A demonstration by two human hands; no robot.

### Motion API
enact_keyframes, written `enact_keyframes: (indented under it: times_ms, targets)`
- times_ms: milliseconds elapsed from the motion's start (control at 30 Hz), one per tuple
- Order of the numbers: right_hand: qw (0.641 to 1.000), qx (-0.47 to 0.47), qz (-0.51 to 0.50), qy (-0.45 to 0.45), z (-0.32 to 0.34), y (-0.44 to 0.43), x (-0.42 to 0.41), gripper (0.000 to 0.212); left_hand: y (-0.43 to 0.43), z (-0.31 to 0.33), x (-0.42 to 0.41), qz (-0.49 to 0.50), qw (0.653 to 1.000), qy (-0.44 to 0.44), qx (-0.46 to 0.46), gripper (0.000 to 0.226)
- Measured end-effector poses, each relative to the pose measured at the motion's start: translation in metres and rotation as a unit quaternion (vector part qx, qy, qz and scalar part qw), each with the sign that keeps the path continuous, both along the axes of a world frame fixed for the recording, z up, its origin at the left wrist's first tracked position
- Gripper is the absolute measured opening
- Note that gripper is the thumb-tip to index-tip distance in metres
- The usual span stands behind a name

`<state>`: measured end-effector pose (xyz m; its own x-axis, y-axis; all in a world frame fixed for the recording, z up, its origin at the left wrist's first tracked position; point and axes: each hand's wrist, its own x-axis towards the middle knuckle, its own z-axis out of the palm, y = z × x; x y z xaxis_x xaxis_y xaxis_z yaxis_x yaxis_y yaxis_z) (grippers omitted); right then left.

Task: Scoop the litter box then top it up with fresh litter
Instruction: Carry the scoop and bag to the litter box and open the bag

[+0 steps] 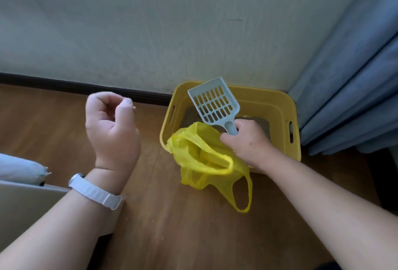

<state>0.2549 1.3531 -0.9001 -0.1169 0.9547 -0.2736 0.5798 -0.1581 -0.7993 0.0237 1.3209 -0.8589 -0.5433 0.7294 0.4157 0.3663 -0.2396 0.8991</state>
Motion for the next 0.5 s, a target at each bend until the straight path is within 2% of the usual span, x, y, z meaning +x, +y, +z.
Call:
enact_keyframes:
  times_ms: [67, 133, 200, 267, 400, 467, 500]
  targets:
    - [1.0, -0.001, -0.003, -0.008, 0.0, 0.001, -0.001, 0.027, -0.014, 0.018, 0.015, -0.093, 0.981, 0.142, 0.092, 0.005]
    - [1.0, -0.005, -0.002, -0.005, 0.001, 0.002, -0.002, 0.024, -0.029, 0.028, 0.036, -0.208, 0.934, 0.26, 0.132, 0.017]
    - [1.0, -0.001, -0.006, -0.006, 0.002, 0.002, -0.004, 0.021, -0.04, 0.028, 0.055, -0.318, 0.876, 0.348, 0.103, 0.026]
    - [1.0, 0.006, -0.007, -0.004, 0.003, 0.002, -0.006, 0.021, -0.042, 0.011, 0.066, -0.383, 0.824, 0.417, 0.03, 0.024]
    - [1.0, 0.008, -0.003, 0.012, 0.008, -0.001, -0.005, 0.021, -0.028, -0.035, 0.062, -0.391, 0.771, 0.477, -0.161, 0.037]
    - [1.0, 0.004, 0.003, 0.013, 0.01, -0.003, -0.005, 0.022, -0.023, -0.054, 0.058, -0.331, 0.753, 0.525, -0.219, 0.047]
    - [1.0, -0.001, 0.009, 0.014, 0.011, -0.004, -0.005, 0.023, -0.021, -0.06, 0.056, -0.279, 0.755, 0.547, -0.23, 0.049]
